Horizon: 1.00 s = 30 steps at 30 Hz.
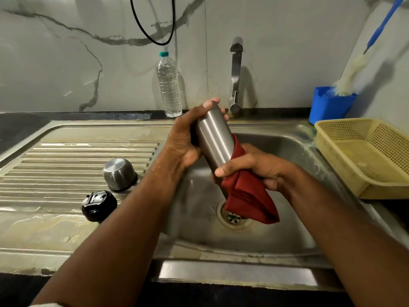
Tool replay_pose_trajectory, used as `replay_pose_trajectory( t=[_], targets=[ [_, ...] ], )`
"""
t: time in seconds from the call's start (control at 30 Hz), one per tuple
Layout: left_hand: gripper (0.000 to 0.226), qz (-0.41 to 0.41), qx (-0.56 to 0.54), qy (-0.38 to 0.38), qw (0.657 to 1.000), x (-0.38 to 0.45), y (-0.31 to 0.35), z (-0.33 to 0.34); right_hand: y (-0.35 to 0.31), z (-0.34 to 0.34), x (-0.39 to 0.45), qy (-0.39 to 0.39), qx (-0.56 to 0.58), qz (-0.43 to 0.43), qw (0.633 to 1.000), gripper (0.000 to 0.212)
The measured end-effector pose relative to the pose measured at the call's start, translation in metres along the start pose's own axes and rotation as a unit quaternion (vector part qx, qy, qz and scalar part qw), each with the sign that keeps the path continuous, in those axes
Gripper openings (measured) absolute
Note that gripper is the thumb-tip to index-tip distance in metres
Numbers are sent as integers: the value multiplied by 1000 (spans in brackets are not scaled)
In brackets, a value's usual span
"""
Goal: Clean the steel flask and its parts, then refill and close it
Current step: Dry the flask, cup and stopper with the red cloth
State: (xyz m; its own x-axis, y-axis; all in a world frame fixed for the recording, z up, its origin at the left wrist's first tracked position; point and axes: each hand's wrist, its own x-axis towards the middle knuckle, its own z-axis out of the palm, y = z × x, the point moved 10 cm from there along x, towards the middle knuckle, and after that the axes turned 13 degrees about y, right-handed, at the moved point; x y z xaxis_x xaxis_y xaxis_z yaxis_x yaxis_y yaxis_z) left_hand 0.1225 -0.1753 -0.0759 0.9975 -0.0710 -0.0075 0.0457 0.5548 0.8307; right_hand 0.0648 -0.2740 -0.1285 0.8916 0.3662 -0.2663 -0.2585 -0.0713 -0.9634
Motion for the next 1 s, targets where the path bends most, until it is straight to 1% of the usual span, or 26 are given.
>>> replay_pose_trajectory(
  t=[0.03, 0.07, 0.1, 0.13, 0.17, 0.2, 0.23, 0.27, 0.3, 0.33, 0.37, 0.4, 0.43, 0.47, 0.5, 0.53, 0.57, 0.63, 0.7, 0.73, 0.77, 0.8, 0.83, 0.9, 0.93, 1.0],
  targets=[
    [57, -5, -13, -41, 999, -2, 0, 4, 2, 6, -2, -37, 19, 16, 999, 61],
    [63, -8, -18, -59, 998, -1, -2, 4, 5, 9, -3, -53, 25, 30, 998, 61],
    [64, -4, -12, -55, 998, -1, -3, 3, 7, 9, -2, -51, 21, 37, 998, 62],
    [61, 4, 2, -30, 1000, 2, -3, -1, 8, 6, 0, -34, 9, 35, 999, 62],
    [57, 19, 18, 7, 1000, 5, -3, -5, 8, 0, 4, -1, -12, 23, 1000, 61],
    [53, 40, 33, 53, 997, 7, -1, -10, 6, -9, 8, 52, -47, 0, 998, 59],
    [48, 66, 44, 107, 991, 7, 1, -15, 2, -21, 11, 124, -106, -32, 986, 57],
    [42, 89, 54, 164, 981, 5, 2, -20, -5, -33, 12, 202, -188, -70, 959, 60],
    [38, 101, 68, 220, 968, 2, -1, -25, -14, -39, 9, 269, -279, -108, 916, 68],
    [39, 101, 85, 267, 955, -1, -9, -29, -21, -39, 5, 317, -365, -136, 865, 79],
    [46, 96, 104, 305, 942, -5, -19, -33, -27, -35, 1, 348, -431, -156, 818, 88],
    [55, 90, 113, 333, 932, -7, -27, -36, -31, -32, -2, 366, -471, -169, 784, 92],
    [62, 81, 107, 348, 928, -8, -34, -39, -33, -30, -2, 375, -488, -176, 768, 92],
    [64, 67, 90, 349, 930, -7, -40, -39, -35, -29, -2, 379, -492, -180, 763, 91],
    [62, 54, 67, 340, 936, -4, -42, -39, -36, -31, -1, 377, -487, -178, 767, 91],
    [55, 44, 46, 324, 944, -2, -43, -36, -36, -33, -1, 374, -471, -175, 780, 89],
    [47, 41, 32, 301, 952, -2, -39, -31, -36, -37, -1, 369, -443, -169, 800, 87],
    [40, 64, 24, 234, 970, -2, -25, -17, -35, -44, 1, 343, -352, -158, 856, 78],
    [43, 95, 16, 132, 987, -2, -10, -1, -26, -42, 4, 259, -227, -133, 930, 68],
    [46, 100, 9, 77, 992, -2, -4, 6, -21, -36, 4, 197, -164, -110, 960, 66],
    [49, 93, -3, 25, 995, -3, -1, 13, -15, -27, 2, 131, -105, -79, 983, 64],
    [50, 77, -22, -19, 997, -5, 1, 18, -9, -15, -2, 64, -50, -45, 996, 62],
    [49, 60, -49, -58, 995, -8, 3, 22, -3, -3, -6, 0, -3, -13, 1000, 59],
    [44, 44, -104, -114, 987, -12, 9, 27, 1, 16, -15, -92, 55, 23, 994, 54],
    [42, 43, -121, -123, 984, -13, 12, 27, 0, 21, -18, -116, 65, 24, 991, 53],
    [44, 53, -124, -110, 985, -11, 15, 22, -4, 22, -15, -107, 50, 4, 993, 54]
  ],
)
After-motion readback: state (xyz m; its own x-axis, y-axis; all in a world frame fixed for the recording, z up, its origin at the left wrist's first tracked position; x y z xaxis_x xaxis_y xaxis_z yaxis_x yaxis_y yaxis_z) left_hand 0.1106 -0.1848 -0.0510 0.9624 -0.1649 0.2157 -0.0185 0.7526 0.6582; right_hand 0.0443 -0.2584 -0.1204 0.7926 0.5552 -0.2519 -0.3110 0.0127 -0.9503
